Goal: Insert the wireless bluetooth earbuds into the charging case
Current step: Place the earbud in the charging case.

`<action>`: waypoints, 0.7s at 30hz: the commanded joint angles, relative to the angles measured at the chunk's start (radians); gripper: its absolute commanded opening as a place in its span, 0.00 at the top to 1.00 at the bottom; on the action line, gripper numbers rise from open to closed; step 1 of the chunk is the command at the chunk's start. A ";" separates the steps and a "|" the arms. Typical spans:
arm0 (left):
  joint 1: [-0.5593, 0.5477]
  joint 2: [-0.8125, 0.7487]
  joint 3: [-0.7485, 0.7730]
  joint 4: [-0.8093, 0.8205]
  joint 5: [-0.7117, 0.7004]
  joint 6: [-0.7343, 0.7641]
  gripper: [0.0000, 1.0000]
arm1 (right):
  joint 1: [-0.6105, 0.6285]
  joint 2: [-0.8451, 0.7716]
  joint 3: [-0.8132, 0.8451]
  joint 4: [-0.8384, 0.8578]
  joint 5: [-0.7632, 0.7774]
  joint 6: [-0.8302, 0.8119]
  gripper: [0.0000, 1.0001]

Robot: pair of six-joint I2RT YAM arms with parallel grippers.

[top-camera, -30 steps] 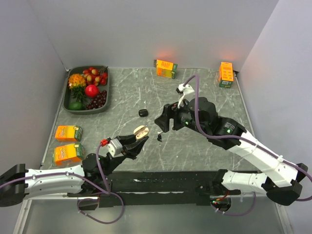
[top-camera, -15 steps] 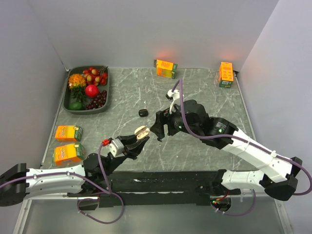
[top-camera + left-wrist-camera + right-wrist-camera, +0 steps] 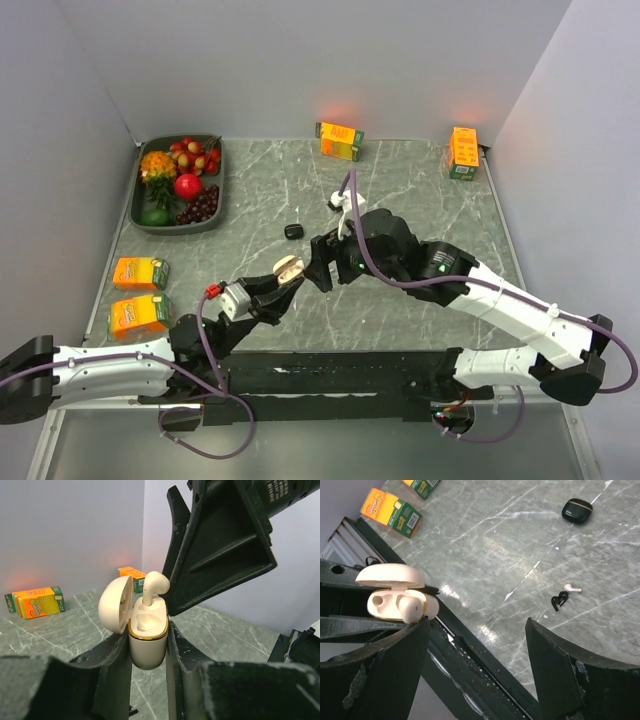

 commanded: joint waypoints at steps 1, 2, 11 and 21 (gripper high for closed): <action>0.002 -0.004 0.034 0.024 0.028 -0.001 0.99 | 0.024 0.010 0.066 0.036 -0.015 -0.006 0.15; 0.002 -0.004 0.034 0.021 0.028 -0.003 0.99 | 0.030 0.015 0.071 0.039 -0.015 -0.009 0.15; 0.002 -0.002 0.031 0.027 0.025 -0.004 0.99 | 0.046 0.001 0.100 0.034 0.023 -0.028 0.15; 0.002 -0.007 0.029 0.021 0.025 -0.003 0.99 | 0.038 -0.077 0.082 0.002 0.100 -0.071 0.12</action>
